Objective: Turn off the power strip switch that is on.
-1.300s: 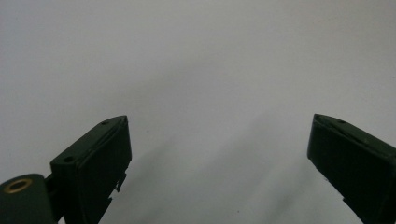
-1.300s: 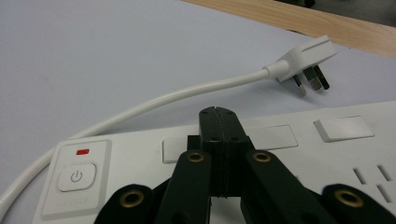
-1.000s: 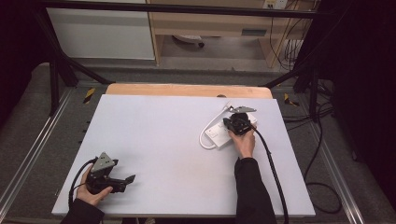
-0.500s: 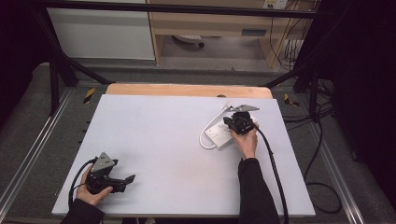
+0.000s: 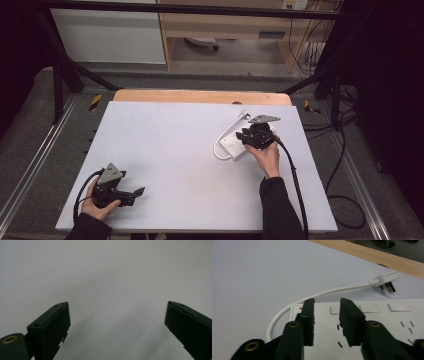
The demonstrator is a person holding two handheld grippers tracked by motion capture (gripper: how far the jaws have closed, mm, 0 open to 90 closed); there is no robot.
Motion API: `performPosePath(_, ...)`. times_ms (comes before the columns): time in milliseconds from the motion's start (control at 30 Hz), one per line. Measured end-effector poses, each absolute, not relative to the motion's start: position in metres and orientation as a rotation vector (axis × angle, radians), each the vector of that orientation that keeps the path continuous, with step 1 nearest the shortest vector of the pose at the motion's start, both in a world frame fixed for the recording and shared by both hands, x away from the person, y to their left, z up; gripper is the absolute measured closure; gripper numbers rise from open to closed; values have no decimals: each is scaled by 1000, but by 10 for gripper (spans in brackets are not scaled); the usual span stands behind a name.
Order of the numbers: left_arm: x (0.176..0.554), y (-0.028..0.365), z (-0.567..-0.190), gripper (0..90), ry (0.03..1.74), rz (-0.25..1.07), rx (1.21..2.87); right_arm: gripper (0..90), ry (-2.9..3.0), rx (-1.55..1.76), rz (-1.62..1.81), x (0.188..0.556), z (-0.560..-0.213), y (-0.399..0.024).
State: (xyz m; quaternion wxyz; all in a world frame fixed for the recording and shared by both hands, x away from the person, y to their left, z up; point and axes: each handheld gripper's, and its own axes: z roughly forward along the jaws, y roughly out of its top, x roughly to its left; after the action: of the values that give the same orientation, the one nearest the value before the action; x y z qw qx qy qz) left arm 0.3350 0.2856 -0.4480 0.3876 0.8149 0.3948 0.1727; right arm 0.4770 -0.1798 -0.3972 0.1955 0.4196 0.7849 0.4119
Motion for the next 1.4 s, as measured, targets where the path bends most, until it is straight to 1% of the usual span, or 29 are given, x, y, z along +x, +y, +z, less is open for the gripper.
performPosePath(67, 335, 286, -448, 58, 1003, 442, 2073, 512, 2197, 1171, 1154, 473, -393, -179)
performPosePath(200, 335, 286, -448, 59, 1004, 442, 2073, 365, 2199, 1139, 1160, 463, -388, -178)
performPosePath(300, 335, 286, -448, 58, 1002, 442, 2074, 275, 2206, 1156, 1167, 456, -387, -181)
performPosePath(333, 335, 286, -448, 58, 1003, 442, 2074, 215, 2209, 1165, 1165, 452, -387, -184)
performPosePath(367, 335, 286, -448, 58, 1003, 441, 2073, 215, 2209, 1165, 1165, 452, -387, -184)
performPosePath(433, 335, 286, -448, 58, 1005, 443, 2073, 142, 2208, 1178, 1169, 445, -388, -189)
performPosePath(500, 335, 286, -448, 58, 1005, 443, 2073, 126, 2205, 1185, 1170, 442, -388, -190)
performPosePath(567, 335, 285, -448, 58, 1006, 444, 2074, 85, 2203, 1197, 1155, 437, -388, -194)
performPosePath(600, 335, 285, -448, 56, 1006, 445, 2074, 44, 2211, 1213, 1143, 431, -389, -198)
performPosePath(833, 335, 285, -448, 53, 1007, 440, 2075, 11, 2242, 1203, 1141, 413, -395, -209)
performPosePath(1100, 335, 285, -448, 49, 1008, 439, 2077, 7, 2291, 1182, 1147, 384, -411, -222)
performPosePath(1400, 335, 284, -449, 42, 1006, 437, 2083, 7, 2340, 1175, 1152, 362, -431, -244)
